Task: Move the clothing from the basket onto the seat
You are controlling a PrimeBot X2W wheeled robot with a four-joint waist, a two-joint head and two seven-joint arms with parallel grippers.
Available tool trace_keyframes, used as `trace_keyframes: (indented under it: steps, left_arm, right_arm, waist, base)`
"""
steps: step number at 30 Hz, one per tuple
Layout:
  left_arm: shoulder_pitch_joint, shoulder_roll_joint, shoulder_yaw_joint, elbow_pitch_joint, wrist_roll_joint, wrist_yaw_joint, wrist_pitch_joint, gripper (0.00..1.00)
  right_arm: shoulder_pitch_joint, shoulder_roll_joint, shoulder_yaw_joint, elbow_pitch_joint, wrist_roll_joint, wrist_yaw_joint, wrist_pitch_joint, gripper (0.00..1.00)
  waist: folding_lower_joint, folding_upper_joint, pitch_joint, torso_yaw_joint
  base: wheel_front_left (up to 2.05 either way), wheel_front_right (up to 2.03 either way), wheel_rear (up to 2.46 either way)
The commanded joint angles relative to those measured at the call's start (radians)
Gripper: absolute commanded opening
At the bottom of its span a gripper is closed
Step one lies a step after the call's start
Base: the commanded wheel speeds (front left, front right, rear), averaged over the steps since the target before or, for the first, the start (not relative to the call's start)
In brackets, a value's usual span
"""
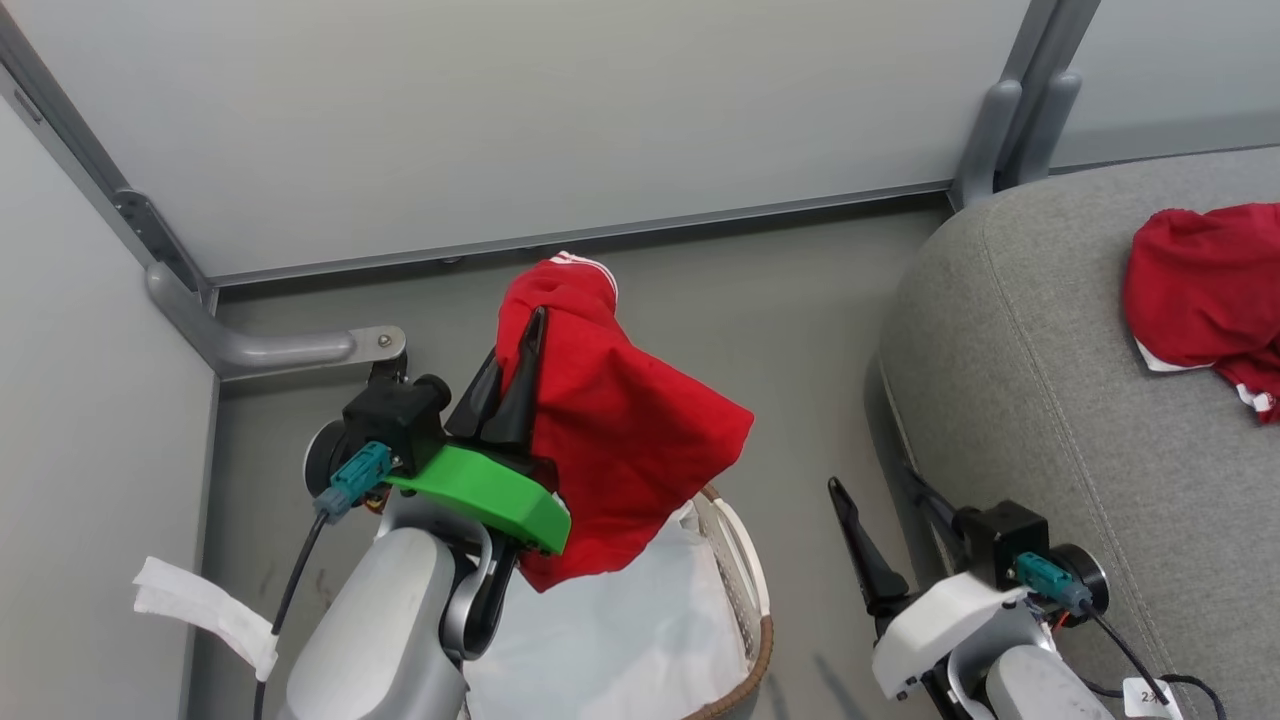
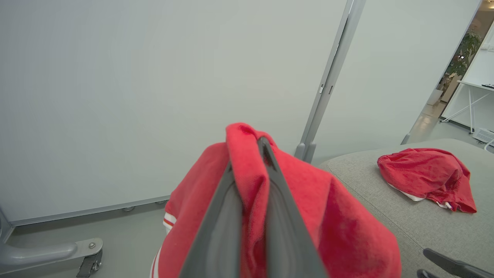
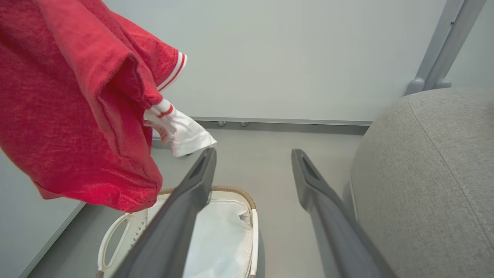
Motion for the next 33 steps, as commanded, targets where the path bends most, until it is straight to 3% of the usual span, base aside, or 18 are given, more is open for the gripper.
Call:
trace_keyframes:
  steps: [1, 8, 18, 33]
  left_arm:
    - [0.023, 0.0, 0.003, -0.002, 0.003, -0.004, -0.004, 0.0]
    - [0.04, -0.006, 0.003, -0.011, 0.008, -0.004, -0.004, 0.0]
    - [0.045, -0.009, -0.015, -0.013, 0.004, -0.004, -0.004, 0.0]
    - [0.031, -0.009, -0.111, -0.021, -0.038, -0.004, -0.004, 0.0]
  right_arm:
    - [0.021, -0.004, 0.008, 0.009, -0.006, -0.001, -0.002, 1.0]
    - [0.032, -0.004, 0.102, 0.04, -0.03, -0.001, -0.002, 1.0]
    - [-0.086, -0.011, 0.301, 0.054, -0.021, -0.001, -0.002, 1.0]
    - [-0.237, -0.003, 0.41, 0.146, -0.005, -0.001, -0.002, 1.0]
  waist:
    - [0.0001, 0.0, -0.027, 0.008]
    - [0.0001, 0.0, -0.05, 0.018]
    - [0.0001, 0.0, -0.052, 0.046]
    - [0.0001, 0.0, -0.061, 0.12]
  base:
    - [0.0, 0.0, 0.0]
    - [0.0, 0.0, 0.0]
    - [0.0, 0.0, 0.0]
    - [0.0, 0.0, 0.0]
